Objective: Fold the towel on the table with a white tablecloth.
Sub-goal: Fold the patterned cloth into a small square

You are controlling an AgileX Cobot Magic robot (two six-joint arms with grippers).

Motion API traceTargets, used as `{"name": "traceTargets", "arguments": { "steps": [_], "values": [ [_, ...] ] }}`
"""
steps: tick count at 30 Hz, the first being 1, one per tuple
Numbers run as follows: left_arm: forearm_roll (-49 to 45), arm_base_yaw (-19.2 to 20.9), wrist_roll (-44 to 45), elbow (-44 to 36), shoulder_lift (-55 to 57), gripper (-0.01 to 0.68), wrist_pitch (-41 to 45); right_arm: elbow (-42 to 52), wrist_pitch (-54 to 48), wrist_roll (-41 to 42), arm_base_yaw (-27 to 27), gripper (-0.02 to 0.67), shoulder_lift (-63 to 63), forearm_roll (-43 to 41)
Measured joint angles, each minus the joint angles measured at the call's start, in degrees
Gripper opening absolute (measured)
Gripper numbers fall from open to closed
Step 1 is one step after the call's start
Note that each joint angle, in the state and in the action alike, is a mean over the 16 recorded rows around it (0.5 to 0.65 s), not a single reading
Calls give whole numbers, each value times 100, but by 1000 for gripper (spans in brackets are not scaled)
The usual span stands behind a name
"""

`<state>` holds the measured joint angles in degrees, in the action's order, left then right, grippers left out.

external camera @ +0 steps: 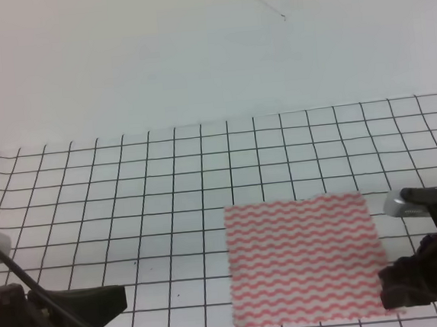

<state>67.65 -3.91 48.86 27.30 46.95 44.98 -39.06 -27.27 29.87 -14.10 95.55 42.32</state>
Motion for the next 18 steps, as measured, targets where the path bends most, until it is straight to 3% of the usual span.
{"name": "traceTargets", "arguments": {
  "steps": [18],
  "values": [
    [-10, 1, 82, 0, -1, -3, 0, -128, 98, 1292, 0, 231, 128, 1562]
  ]
}}
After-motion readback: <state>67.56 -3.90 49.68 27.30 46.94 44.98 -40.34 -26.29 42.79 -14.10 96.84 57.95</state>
